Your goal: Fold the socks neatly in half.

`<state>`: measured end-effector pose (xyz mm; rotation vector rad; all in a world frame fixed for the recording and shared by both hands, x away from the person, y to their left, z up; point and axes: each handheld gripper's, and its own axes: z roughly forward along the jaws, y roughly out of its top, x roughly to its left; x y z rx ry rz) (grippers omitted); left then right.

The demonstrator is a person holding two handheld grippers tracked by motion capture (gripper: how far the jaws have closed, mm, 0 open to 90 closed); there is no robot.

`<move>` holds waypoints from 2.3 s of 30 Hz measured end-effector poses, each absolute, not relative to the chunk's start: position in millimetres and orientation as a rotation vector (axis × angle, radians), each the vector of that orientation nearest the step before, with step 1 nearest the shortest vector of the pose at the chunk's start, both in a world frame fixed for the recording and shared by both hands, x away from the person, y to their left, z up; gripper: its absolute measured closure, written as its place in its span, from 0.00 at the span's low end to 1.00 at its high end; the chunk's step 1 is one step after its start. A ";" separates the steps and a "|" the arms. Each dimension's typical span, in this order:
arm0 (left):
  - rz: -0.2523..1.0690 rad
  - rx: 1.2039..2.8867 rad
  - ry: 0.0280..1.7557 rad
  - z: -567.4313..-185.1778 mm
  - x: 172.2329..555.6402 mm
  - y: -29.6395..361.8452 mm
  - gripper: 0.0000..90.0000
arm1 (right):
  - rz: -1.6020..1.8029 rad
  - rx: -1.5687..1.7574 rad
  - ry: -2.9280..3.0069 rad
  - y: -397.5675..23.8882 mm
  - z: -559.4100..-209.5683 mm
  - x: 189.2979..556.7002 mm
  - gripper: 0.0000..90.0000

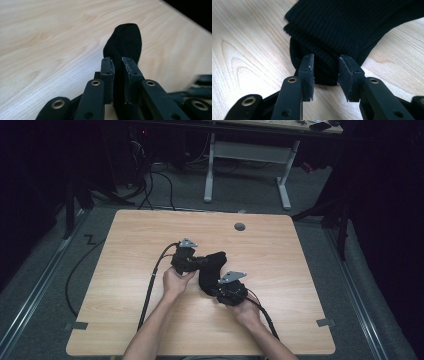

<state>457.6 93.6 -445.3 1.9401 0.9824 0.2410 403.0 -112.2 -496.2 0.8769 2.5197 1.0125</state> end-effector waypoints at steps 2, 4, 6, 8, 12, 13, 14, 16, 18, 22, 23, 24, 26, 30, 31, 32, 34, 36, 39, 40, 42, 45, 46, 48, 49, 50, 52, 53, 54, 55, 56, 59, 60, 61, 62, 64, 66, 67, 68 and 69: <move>0.251 1.938 0.934 -442.3 443.6 93.3 0.89 | 1.020 0.883 2.511 -112.0 -496.9 403.8 0.73; 0.255 1.941 0.898 -444.2 429.7 93.9 0.89 | 1.036 0.906 2.494 -112.0 -498.0 404.3 0.73; 0.259 1.949 0.880 -449.2 418.7 95.2 0.89 | 1.037 0.909 2.475 -110.4 -499.1 403.6 0.73; 0.274 1.957 0.874 -455.5 409.7 96.3 0.89 | 1.035 0.909 2.470 -109.5 -499.2 403.6 0.73; 0.296 1.984 0.859 -468.1 397.3 95.5 0.89 | 1.040 0.926 2.451 -107.8 -500.0 404.0 0.72; 0.298 1.994 0.859 -470.8 396.6 94.3 0.89 | 1.042 0.925 2.447 -107.5 -500.1 404.0 0.71; 0.314 2.018 0.850 -474.7 395.8 92.5 0.88 | 1.042 0.929 2.447 -107.5 -499.8 403.8 0.68; 0.331 2.018 0.845 -478.3 394.1 91.3 0.88 | 1.043 0.952 2.459 -111.5 -498.6 401.2 0.65; 0.359 2.025 0.831 -479.4 391.5 89.9 0.88 | 1.067 0.948 2.474 -123.4 -494.5 391.5 0.67; 0.377 2.041 0.806 -480.6 389.4 88.3 0.88 | 1.190 0.906 2.451 -149.7 -468.7 368.4 0.72; 0.376 2.040 0.806 -480.6 389.6 88.4 0.88 | 1.219 0.897 2.421 -152.5 -460.9 366.4 0.72; 0.373 2.037 0.808 -480.5 389.9 88.1 0.87 | 1.244 0.890 2.397 -154.0 -452.7 366.6 0.73; 0.365 2.043 0.803 -479.6 389.7 87.1 0.87 | 1.293 0.892 2.334 -151.3 -431.8 377.6 0.74; 0.352 2.058 0.790 -476.2 387.3 87.7 0.83 | 1.219 0.953 2.371 -130.7 -423.8 417.3 0.76; 0.341 2.058 0.790 -475.3 386.8 88.8 0.80 | 1.169 0.970 2.411 -123.6 -427.6 427.7 0.77; 0.317 2.051 0.792 -473.6 385.7 90.9 0.77 | 1.141 0.976 2.438 -120.3 -431.1 432.7 0.77; 0.288 2.025 0.786 -470.0 383.1 95.7 0.71 | 1.068 0.983 2.499 -115.1 -443.1 437.8 0.79; 0.264 1.972 0.795 -465.7 381.7 101.2 0.66 | 1.067 0.989 2.512 -116.0 -448.2 435.5 0.79; 0.240 1.899 0.850 -460.9 385.6 105.5 0.63 | 1.064 0.979 2.513 -120.2 -453.9 426.1 0.78; 0.239 1.899 0.874 -460.7 387.8 104.1 0.63 | 1.059 0.969 2.510 -120.8 -454.6 424.1 0.77; 0.227 1.922 0.903 -463.6 392.9 99.0 0.63 | 1.067 0.958 2.511 -122.0 -457.1 420.5 0.75; 0.220 1.974 0.925 -471.3 397.4 91.0 0.66 | 1.093 0.951 2.511 -123.1 -462.3 415.4 0.70; 0.220 1.974 0.925 -471.3 397.4 91.0 0.67 | 1.093 0.951 2.511 -123.1 -462.3 415.4 0.70; 0.218 2.020 0.952 -479.9 402.5 87.0 0.69 | 1.102 0.921 2.532 -123.3 -468.3 410.6 0.65; 0.213 2.021 0.958 -481.2 404.3 87.1 0.69 | 1.100 0.913 2.532 -123.7 -470.1 409.7 0.64; 0.219 2.020 0.961 -482.2 405.9 86.7 0.69 | 1.093 0.904 2.535 -124.5 -472.6 408.3 0.63; 0.234 2.039 0.950 -484.2 408.2 85.6 0.70 | 1.074 0.889 2.544 -126.8 -479.1 405.8 0.62; 0.239 2.038 0.944 -485.9 409.3 84.9 0.71 | 1.065 0.881 2.543 -128.7 -482.7 404.9 0.61; 0.237 2.037 0.943 -486.4 410.2 85.0 0.71 | 1.053 0.879 2.542 -131.4 -487.0 403.5 0.61; 0.237 2.036 0.944 -486.7 411.0 84.9 0.71 | 1.053 0.881 2.539 -133.3 -489.5 402.9 0.61; 0.245 2.038 0.942 -486.9 411.9 83.7 0.71 | 1.051 0.882 2.540 -135.2 -491.9 402.5 0.61; 0.256 2.050 0.935 -486.0 414.2 81.9 0.71 | 1.052 0.889 2.540 -141.7 -498.0 398.9 0.61; 0.265 2.057 0.937 -484.5 414.6 80.7 0.71 | 1.046 0.889 2.538 -142.3 -497.6 398.2 0.61; 0.279 2.064 0.937 -482.8 414.0 79.8 0.71 | 1.043 0.886 2.536 -142.6 -496.7 397.8 0.61; 0.302 2.066 0.930 -478.7 410.8 78.6 0.70 | 1.043 0.887 2.534 -142.7 -496.2 397.5 0.61; 0.331 2.044 0.911 -472.4 402.2 77.9 0.62 | 1.051 0.897 2.530 -143.0 -496.0 397.4 0.61; 0.357 2.042 0.900 -470.1 395.2 77.4 0.59 | 1.058 0.902 2.528 -143.0 -496.6 397.5 0.61; 0.362 2.054 0.902 -470.9 394.6 76.9 0.59 | 1.062 0.906 2.528 -142.5 -496.8 397.7 0.61; 0.368 2.082 0.912 -474.3 395.7 75.9 0.58 | 1.067 0.907 2.529 -142.2 -496.9 397.7 0.62; 0.366 2.099 0.920 -477.2 397.4 75.8 0.58 | 1.068 0.901 2.529 -141.7 -497.0 398.1 0.63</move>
